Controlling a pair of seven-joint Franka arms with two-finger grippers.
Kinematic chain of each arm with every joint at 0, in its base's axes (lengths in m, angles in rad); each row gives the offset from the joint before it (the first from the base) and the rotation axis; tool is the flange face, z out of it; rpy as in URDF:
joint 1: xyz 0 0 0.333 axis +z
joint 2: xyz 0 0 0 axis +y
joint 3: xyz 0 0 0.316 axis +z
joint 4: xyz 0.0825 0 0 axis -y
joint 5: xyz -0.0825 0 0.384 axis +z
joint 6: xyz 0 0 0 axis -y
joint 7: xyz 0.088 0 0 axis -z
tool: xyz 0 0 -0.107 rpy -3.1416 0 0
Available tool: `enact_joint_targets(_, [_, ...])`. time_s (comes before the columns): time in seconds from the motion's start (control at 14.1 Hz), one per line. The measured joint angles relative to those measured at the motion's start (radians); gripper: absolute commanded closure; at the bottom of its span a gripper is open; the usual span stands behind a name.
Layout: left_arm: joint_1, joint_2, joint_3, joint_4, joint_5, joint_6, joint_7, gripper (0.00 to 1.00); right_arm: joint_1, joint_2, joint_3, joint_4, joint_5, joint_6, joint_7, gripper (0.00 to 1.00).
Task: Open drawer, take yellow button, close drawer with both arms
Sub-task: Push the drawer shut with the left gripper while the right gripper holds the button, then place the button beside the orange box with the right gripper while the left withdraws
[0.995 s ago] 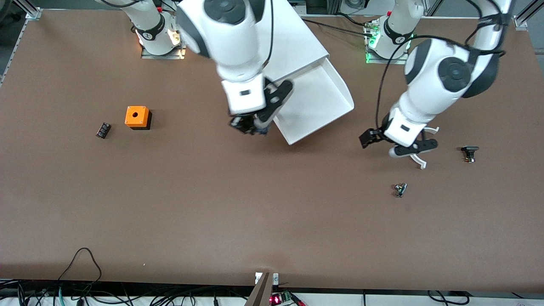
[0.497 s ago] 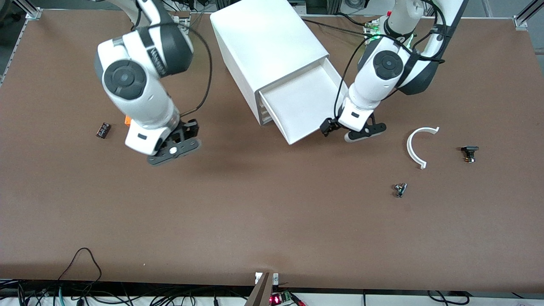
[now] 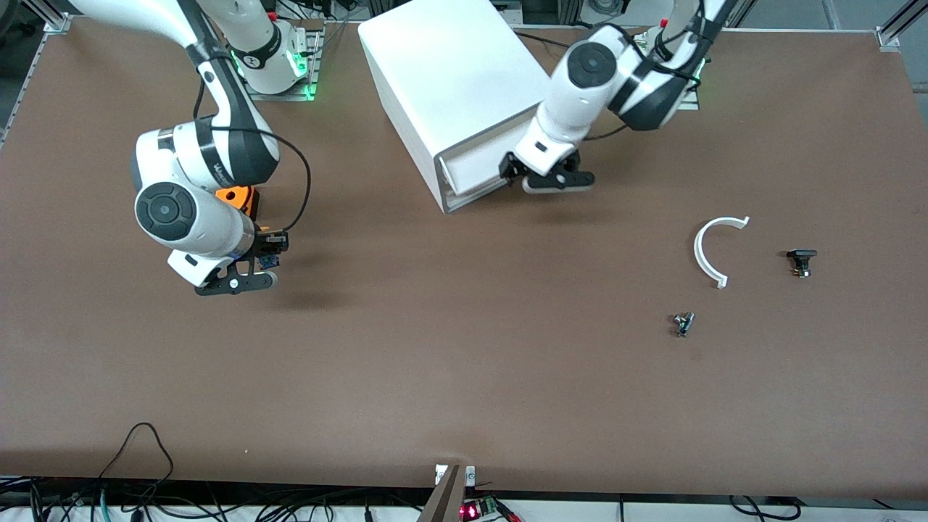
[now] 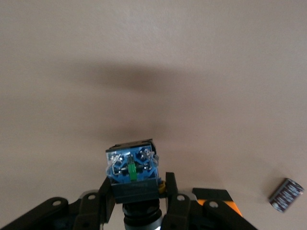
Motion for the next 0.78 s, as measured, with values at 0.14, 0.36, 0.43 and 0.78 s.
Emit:
enact_joint_targets(0.14, [0.001, -0.010, -0.052, -0.012, 0.000, -0.005, -0.001, 0.00, -0.028, 0.002, 0.000, -0.100, -0.026, 0.123, -0.039, 0.74])
enact_joint_targets(0.36, [0.010, -0.018, -0.067, -0.016, 0.000, -0.008, -0.002, 0.00, -0.148, 0.013, -0.001, -0.217, -0.031, 0.313, -0.232, 0.74])
enact_joint_targets(0.43, [0.018, -0.018, -0.066, -0.018, 0.000, -0.008, -0.002, 0.00, -0.179, 0.021, -0.001, -0.242, -0.031, 0.356, -0.270, 0.73])
enact_joint_targets(0.78, [0.112, -0.056, 0.131, 0.049, 0.000, -0.021, 0.051, 0.00, -0.201, 0.058, 0.001, -0.351, -0.031, 0.592, -0.291, 0.49])
